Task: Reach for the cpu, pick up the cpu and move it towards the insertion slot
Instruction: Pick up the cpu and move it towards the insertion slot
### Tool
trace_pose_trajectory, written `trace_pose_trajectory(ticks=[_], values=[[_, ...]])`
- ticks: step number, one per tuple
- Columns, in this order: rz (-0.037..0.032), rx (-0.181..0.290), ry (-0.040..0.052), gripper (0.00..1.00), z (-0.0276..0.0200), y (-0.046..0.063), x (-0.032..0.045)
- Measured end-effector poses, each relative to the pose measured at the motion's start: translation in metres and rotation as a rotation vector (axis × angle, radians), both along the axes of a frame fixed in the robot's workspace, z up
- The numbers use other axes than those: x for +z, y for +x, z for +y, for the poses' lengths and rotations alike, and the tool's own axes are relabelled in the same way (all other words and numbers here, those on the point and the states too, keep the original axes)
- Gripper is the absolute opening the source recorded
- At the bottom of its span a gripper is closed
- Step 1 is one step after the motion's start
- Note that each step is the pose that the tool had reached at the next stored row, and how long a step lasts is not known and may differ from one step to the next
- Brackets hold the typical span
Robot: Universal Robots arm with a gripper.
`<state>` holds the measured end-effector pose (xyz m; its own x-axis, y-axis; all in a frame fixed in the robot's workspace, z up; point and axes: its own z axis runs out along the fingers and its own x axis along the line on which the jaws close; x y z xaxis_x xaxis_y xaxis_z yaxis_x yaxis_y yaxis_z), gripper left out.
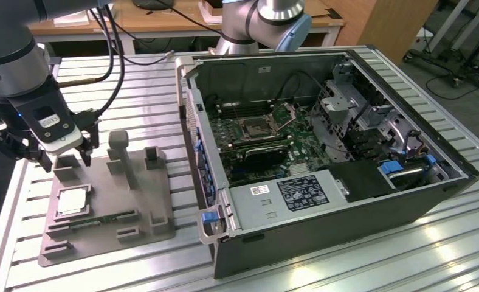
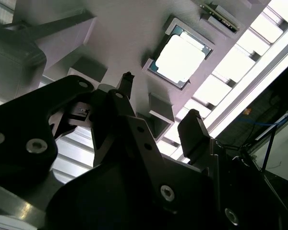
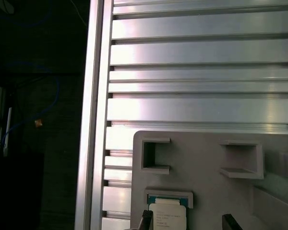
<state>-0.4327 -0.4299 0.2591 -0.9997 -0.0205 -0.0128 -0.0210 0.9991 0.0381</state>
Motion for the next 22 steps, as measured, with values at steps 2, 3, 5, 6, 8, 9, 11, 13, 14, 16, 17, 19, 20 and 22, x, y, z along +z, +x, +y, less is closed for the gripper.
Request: trace_pose_trajectory(ticks=[2, 3, 5, 6, 8, 9, 11, 13, 14, 16, 17, 19, 20, 22], values=[[0.0, 0.0, 0.0, 0.65, 0.0, 0.0, -0.0002], [0.0, 0.0, 0.0, 0.65, -0.0001, 0.0, -0.0003], [-0.0001, 0.0, 0.0, 0.65, -0.0003, 0.0, -0.0007], [-0.0002, 0.0, 0.0, 0.65, -0.0005, 0.0, -0.0011], [0.0, 0.0, -0.0001, 0.65, -0.0008, 0.0, -0.0017], [0.0, 0.0, -0.0001, 0.65, -0.0009, 0.0, -0.0023], [0.0019, 0.0, -0.0002, 0.65, -0.0012, 0.0, -0.0063], [0.0052, 0.0, -0.0002, 0.65, -0.0032, 0.0, -0.0095], [0.007, 0.0, -0.0003, 0.65, -0.0045, 0.0, -0.0111], [0.01, 0.0, -0.0003, 0.65, -0.0075, 0.0, -0.0146], [0.0107, 0.0, -0.0002, 0.65, -0.0086, 0.0, -0.0161], [0.0109, 0.0, -0.0002, 0.65, -0.0093, -0.001, -0.0181], [0.0109, 0.0, -0.0002, 0.65, -0.0094, -0.001, -0.019], [0.011, 0.0, -0.0002, 0.65, -0.0096, -0.002, -0.0205]])
